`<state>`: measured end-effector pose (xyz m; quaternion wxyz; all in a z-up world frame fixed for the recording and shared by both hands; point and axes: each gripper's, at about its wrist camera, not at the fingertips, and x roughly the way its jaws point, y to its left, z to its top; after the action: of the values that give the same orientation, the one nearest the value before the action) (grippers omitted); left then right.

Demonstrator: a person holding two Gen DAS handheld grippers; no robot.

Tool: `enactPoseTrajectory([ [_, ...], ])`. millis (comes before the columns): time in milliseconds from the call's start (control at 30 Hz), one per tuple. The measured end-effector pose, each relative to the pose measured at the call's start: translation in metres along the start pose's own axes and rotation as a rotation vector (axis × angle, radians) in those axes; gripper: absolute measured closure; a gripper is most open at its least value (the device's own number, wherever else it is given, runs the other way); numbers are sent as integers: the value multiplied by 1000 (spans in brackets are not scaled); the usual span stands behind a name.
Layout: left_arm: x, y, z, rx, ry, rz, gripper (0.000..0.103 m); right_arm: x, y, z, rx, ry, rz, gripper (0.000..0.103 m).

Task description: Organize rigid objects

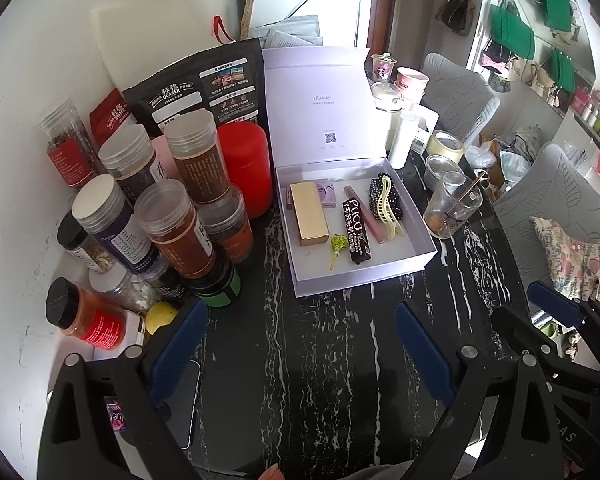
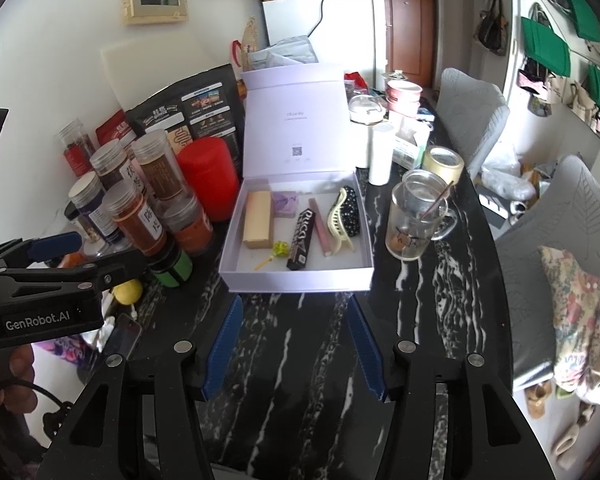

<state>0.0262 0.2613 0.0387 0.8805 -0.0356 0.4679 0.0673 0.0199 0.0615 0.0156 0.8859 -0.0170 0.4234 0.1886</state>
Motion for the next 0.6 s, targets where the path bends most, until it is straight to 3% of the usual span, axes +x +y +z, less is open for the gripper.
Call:
enactPoseTrajectory([
  [600, -3, -3, -3, -4, -5, 7, 7, -5, 1, -5, 6, 4, -26, 48],
])
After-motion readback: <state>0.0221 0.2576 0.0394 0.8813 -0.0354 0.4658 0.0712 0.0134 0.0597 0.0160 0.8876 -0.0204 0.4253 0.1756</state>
